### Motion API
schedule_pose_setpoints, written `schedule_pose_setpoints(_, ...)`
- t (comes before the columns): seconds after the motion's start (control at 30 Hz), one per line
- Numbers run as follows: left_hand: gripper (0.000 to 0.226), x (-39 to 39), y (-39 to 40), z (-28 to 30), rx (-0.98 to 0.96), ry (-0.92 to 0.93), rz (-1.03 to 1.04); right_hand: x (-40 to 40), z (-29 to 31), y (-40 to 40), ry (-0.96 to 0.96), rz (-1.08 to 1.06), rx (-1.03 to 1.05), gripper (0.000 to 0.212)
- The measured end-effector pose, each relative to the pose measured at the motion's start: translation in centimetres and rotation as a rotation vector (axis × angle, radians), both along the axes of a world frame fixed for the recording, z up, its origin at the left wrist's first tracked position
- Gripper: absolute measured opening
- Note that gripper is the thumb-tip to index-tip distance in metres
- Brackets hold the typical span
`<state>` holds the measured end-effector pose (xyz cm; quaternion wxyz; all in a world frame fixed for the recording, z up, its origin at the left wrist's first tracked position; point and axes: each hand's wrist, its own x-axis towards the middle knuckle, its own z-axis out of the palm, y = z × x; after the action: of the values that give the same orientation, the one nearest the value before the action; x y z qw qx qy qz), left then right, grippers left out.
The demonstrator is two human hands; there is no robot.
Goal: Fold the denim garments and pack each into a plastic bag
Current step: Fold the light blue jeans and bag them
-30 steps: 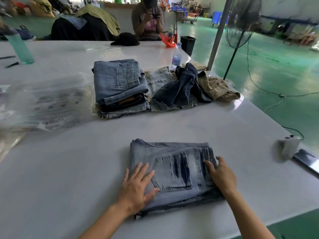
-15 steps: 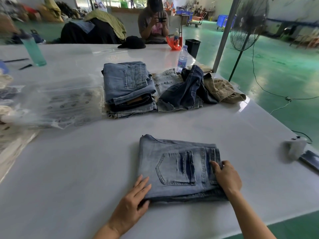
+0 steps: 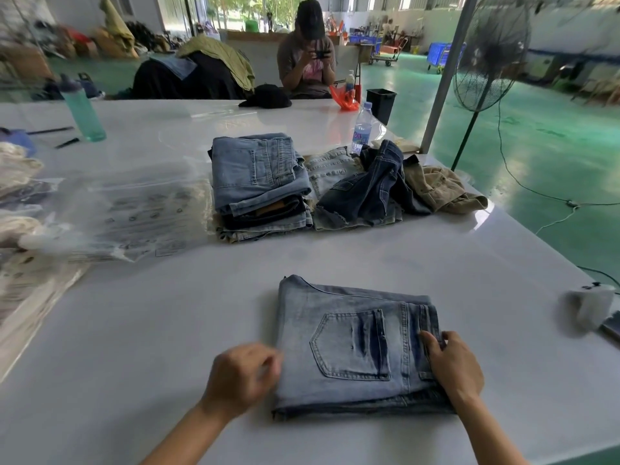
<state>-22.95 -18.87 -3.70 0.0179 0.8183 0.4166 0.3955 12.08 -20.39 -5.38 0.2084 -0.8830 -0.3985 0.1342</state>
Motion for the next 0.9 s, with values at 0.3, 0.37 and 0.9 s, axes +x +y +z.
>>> schedule_pose_setpoints(0.3,0.09,4.9,13.9,-0.5,-0.96,0.586,0.266,0.1,0.8,0.5,-0.001,0.039,-0.113,0.037)
schedule_pose_setpoints(0.37,0.084,4.3,13.9,-0.8,-0.848,0.594,0.262,-0.3,1.6,1.2,-0.185,0.044,-0.182,0.038)
schedule_pose_setpoints(0.9,0.04,-16.2,25.5,0.0,-0.562,0.711,0.919,-8.4,-1.5,9.9,-0.51,0.476,0.144,0.054)
